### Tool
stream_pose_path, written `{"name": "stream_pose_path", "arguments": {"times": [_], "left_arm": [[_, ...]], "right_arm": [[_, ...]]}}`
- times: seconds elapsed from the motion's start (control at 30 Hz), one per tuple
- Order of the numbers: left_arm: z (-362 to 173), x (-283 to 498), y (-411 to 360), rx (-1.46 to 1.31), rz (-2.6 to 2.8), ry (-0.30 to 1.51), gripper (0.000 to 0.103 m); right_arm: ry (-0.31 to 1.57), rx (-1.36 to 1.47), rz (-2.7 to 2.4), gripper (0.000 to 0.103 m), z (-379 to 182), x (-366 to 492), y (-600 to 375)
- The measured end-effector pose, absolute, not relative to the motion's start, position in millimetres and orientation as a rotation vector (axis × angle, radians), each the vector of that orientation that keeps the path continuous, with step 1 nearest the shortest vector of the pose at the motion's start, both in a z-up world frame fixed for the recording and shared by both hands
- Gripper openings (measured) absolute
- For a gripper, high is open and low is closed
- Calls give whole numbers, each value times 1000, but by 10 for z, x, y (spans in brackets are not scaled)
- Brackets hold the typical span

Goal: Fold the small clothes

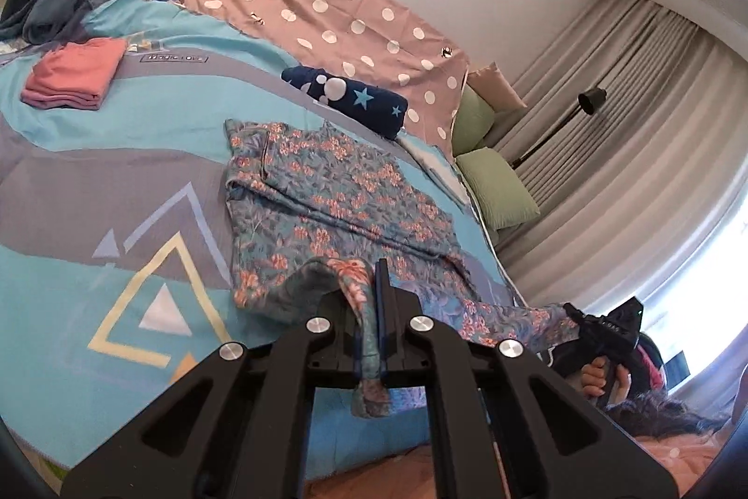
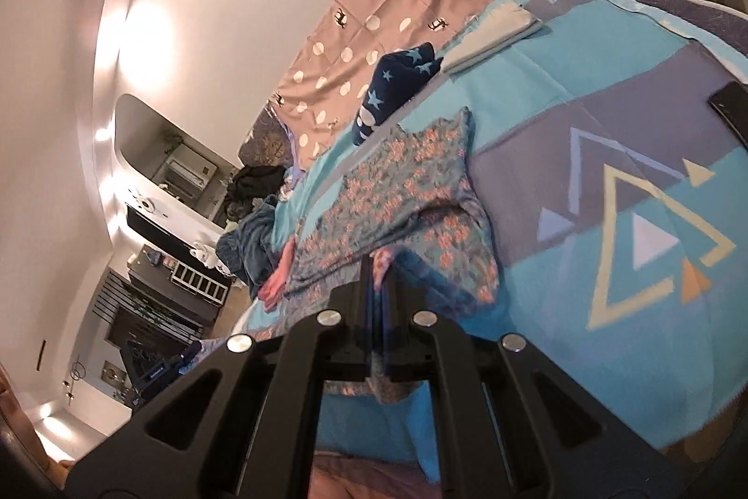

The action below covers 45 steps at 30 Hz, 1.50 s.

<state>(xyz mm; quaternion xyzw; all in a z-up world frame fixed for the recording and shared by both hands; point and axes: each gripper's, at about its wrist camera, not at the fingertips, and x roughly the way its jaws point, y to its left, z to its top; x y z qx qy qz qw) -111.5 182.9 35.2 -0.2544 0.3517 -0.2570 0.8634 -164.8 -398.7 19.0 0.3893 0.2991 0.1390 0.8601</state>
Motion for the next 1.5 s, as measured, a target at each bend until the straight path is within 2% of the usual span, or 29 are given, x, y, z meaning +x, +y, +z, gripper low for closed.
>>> {"name": "stream_pose_path", "arguments": {"times": [0.37, 0.53, 0.67, 0.83, 0.87, 0.93, 1.0, 1.03, 1.1, 1.27, 1.37, 1.5], "left_arm": [[505, -129, 1758, -576, -544, 712, 4], [549, 598, 1715, -585, -534, 753, 4], [530, 1155, 1624, -563, -514, 784, 4], [227, 1947, 1548, -578, -469, 849, 5], [157, 2061, 1535, -576, -456, 856, 8], [-82, 2345, 1489, -562, -414, 893, 11], [-296, 2527, 1462, -534, -353, 928, 17], [-363, 2560, 1463, -515, -320, 934, 23], [-418, 2516, 1514, -473, -264, 909, 47], [-312, 2271, 1560, -308, -275, 845, 56], [-315, 2122, 1483, -122, -278, 848, 57], [-481, 2093, 1368, -41, -324, 916, 57]], "right_arm": [[589, 743, 306, 3, 504, -628, -3988], [614, 715, 297, 3, 568, 67, -3997], [639, 697, 266, 3, 541, 726, -3994], [725, 650, 132, 5, 284, 1449, -3989], [763, 638, 104, 8, 150, 1629, -3971], [833, 620, 73, 9, -99, 1862, -3948], [877, 585, 38, 21, -299, 1969, -3930], [876, 561, 32, 29, -345, 1965, -3928], [861, 499, 29, 36, -367, 1905, -3950], [882, 236, 66, 43, -366, 1737, -3886], [932, -3, 88, 49, -450, 1655, -3695], [987, -217, 155, 54, -626, 1609, -3388]]}}
